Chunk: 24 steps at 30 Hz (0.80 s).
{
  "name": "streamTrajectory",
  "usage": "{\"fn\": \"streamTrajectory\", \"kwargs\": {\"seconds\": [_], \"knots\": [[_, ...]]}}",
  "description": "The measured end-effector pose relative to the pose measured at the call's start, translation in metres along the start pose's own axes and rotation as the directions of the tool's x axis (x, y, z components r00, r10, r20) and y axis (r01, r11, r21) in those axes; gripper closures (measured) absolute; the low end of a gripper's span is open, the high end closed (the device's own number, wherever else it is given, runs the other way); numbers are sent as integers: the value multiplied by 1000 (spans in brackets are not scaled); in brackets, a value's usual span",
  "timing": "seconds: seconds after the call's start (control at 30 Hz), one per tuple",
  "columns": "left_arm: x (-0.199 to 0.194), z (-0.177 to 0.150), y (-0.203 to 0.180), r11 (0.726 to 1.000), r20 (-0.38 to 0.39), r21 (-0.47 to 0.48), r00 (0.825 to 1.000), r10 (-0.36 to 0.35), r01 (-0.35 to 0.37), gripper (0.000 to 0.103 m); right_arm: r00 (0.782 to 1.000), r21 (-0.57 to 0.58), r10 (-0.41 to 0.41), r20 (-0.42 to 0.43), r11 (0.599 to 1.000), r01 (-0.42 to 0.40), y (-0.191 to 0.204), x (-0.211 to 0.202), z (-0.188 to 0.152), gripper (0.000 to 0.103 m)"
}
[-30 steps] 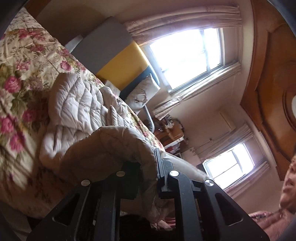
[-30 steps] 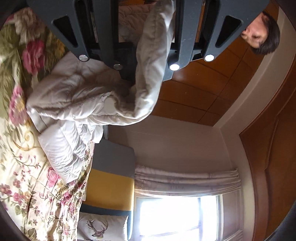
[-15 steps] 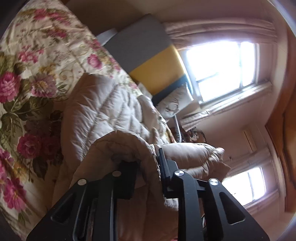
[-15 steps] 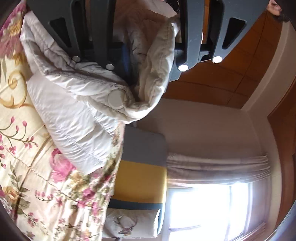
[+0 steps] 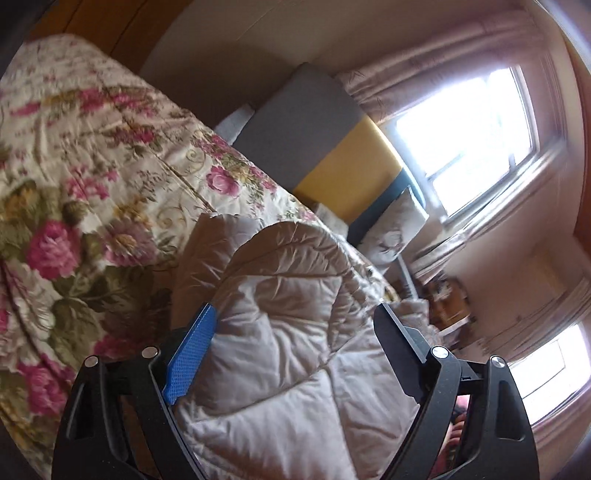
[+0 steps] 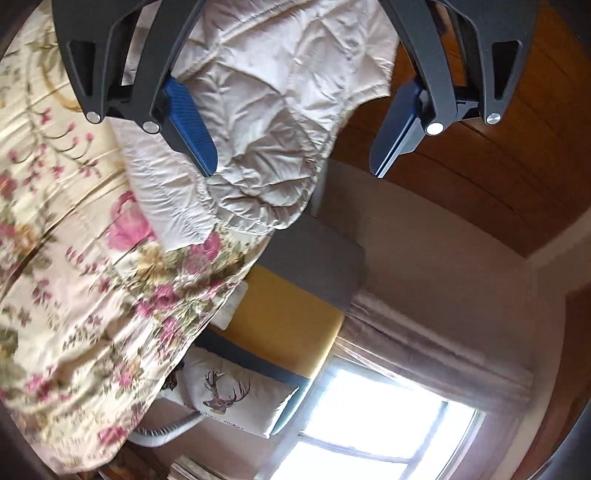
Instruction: Fold large clothes
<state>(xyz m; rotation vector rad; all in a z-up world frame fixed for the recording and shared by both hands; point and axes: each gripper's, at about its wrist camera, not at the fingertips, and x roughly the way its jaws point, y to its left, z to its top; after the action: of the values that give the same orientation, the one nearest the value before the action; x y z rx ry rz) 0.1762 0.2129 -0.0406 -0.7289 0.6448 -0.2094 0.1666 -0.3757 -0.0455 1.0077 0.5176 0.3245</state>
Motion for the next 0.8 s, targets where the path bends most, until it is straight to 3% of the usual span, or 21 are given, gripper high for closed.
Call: {"fn": "streamTrajectory", "kwargs": {"seconds": [0.07,0.17,0.33,0.43,0.5,0.53,0.57,0.6,0.63,0.7,0.77,0.8], "knots": [[-2,-5,-7,998,4,57,999,39,-39,17,988,-137,-155,-18,979,152,18,0,-3,19],[1,-7,-16,988,6,129,997,79,-79,17,944,-321,-329,-25,897,305,39,9,-11,22],[21,4,-29,953,-3,233,980,201,-194,17,893,-531,-450,-13,760,376,64,49,-17,22],[37,14,-35,925,-5,293,967,256,-243,17,852,-621,-524,-8,670,406,70,78,-18,22],[55,17,-38,894,-23,346,950,312,-285,17,829,-663,-559,-8,623,414,69,98,-16,23],[66,17,-38,877,-38,373,939,342,-304,17,818,-687,-576,-7,597,414,69,104,-18,29],[75,16,-37,868,-48,387,933,356,-312,24,808,-706,-589,-12,578,411,67,113,-19,36],[81,13,-35,860,-58,399,927,370,-318,46,798,-721,-602,-22,563,405,62,122,-19,54],[88,11,-33,853,-66,409,921,384,-326,54,787,-733,-616,-27,548,403,60,128,-22,73],[88,10,-34,849,-49,406,919,391,-339,79,775,-757,-632,-7,510,409,60,133,-28,86],[75,16,-39,850,11,382,921,389,-363,86,768,-768,-637,71,456,450,65,128,-29,91],[69,20,-42,851,46,362,920,390,-379,87,765,-754,-635,108,449,479,67,124,-27,92]]}}
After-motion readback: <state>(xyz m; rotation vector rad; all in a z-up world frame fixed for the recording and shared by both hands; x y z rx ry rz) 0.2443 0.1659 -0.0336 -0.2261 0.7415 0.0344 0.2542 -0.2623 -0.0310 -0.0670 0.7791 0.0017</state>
